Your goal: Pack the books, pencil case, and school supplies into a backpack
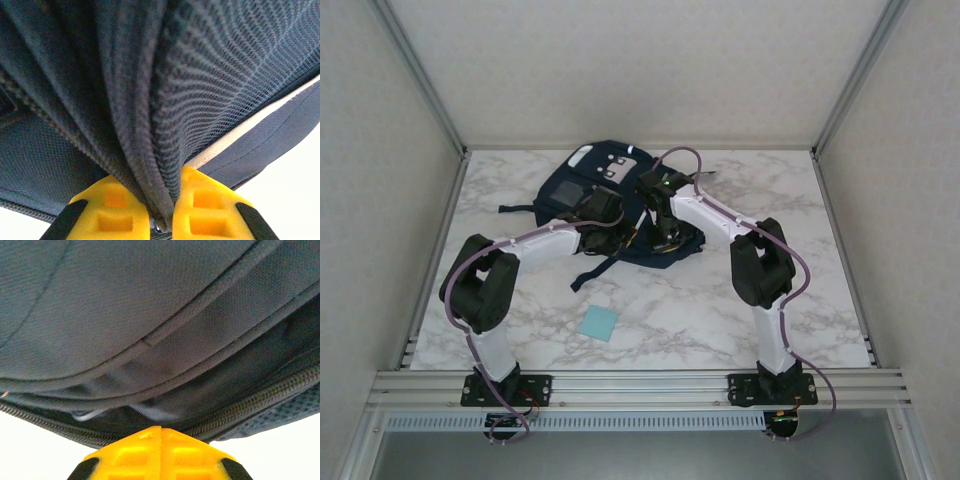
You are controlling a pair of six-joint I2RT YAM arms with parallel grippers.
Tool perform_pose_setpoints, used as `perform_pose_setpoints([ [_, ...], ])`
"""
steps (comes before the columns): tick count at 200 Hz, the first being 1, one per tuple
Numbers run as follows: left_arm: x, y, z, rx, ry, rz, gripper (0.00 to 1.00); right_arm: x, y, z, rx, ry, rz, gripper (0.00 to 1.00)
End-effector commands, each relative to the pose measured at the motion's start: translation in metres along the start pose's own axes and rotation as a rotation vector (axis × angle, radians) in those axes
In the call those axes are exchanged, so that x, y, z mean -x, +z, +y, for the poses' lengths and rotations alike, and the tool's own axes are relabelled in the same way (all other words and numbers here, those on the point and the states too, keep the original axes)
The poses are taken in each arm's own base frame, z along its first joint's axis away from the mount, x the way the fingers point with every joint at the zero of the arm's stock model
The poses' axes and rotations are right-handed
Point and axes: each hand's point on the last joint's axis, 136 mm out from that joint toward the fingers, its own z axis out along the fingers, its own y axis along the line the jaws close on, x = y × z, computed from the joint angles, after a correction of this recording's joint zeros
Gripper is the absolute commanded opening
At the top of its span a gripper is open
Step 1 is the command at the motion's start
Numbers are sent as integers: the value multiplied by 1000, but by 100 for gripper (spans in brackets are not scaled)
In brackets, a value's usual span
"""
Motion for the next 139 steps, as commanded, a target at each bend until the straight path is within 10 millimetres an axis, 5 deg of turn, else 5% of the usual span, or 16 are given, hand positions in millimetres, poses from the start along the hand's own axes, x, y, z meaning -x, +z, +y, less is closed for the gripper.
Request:
perform_pose_setpoints([
  [1, 6, -10, -5, -16, 18, -30, 0, 2, -7, -3, 4, -3, -44, 16],
  [66, 0, -26, -31, -97, -3, -12, 0, 14, -8, 14, 137, 204, -138, 50],
  [106, -3, -37, -43, -132, -18, 2, 0, 21, -10, 23, 204, 273, -193, 59],
  [139, -3, -41, -49, -151, -26, 0, 0, 21, -30, 26, 258, 288, -254, 70],
])
